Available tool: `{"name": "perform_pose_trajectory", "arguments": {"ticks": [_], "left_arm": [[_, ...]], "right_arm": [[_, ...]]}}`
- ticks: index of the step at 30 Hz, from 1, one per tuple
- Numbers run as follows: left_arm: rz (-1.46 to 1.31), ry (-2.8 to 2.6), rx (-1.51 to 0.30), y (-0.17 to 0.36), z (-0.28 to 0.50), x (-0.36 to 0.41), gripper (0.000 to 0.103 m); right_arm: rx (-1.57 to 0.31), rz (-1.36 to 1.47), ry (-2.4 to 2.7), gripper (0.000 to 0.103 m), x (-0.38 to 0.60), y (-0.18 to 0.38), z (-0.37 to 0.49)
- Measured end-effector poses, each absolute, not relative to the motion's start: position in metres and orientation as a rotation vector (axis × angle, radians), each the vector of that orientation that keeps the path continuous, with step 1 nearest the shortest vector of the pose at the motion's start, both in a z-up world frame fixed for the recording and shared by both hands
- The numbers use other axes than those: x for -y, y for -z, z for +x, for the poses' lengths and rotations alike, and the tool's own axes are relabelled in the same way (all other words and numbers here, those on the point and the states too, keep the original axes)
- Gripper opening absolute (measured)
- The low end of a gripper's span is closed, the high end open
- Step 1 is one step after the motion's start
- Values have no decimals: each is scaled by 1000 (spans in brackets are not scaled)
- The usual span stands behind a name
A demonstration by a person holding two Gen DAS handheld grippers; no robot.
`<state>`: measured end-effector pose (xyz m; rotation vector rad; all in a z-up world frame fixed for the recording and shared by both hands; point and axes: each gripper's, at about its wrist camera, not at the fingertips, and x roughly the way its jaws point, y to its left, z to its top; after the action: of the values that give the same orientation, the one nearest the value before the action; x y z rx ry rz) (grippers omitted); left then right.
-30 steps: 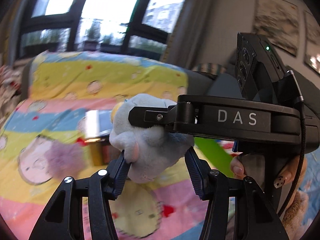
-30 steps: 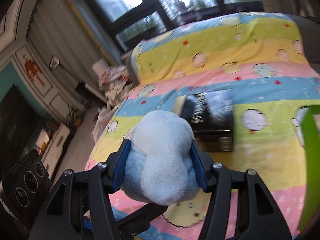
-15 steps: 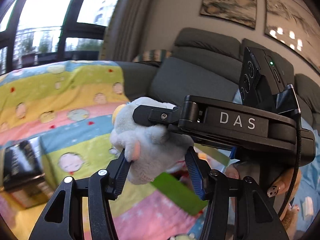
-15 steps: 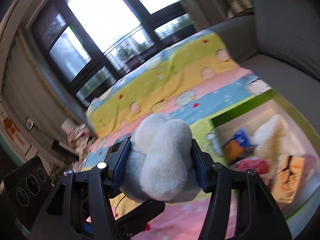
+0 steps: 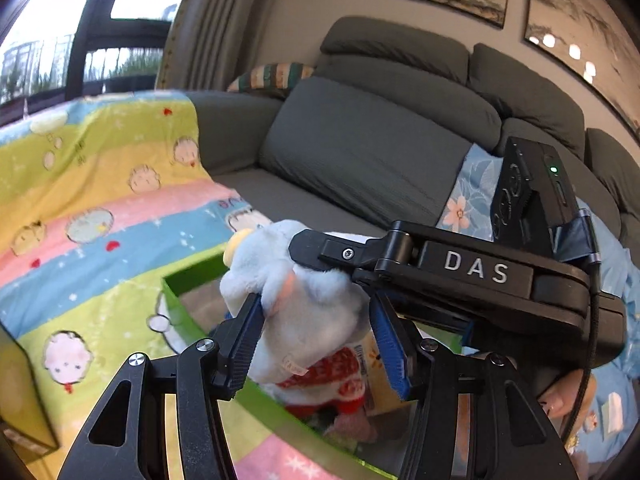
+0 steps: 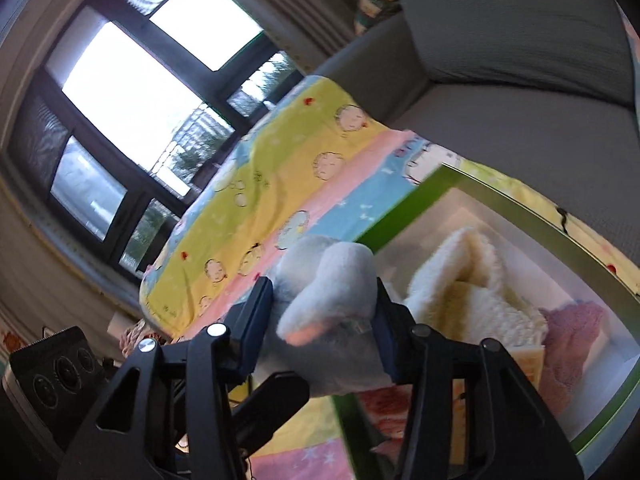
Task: Organize soft objects
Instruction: 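Lower the plush toy into the box and open the right gripper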
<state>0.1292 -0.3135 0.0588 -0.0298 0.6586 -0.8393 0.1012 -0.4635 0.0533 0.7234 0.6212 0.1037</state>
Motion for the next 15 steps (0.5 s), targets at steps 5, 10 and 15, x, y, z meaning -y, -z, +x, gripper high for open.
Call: {"name": "perform_pose_trajectory", "arguments": {"ticks": [5,10,15], "left_arm": [[-36,843,-719,-41,145,332,55],[12,793,-780,-29,150,347,56],[4,764,-817,-23,152,350,56]], "right_arm": [[-648,748,-13,45,482,-40,102],[-675,773,52,47,491,-30,107],[-698,774,77,48,494,-25,110]]}}
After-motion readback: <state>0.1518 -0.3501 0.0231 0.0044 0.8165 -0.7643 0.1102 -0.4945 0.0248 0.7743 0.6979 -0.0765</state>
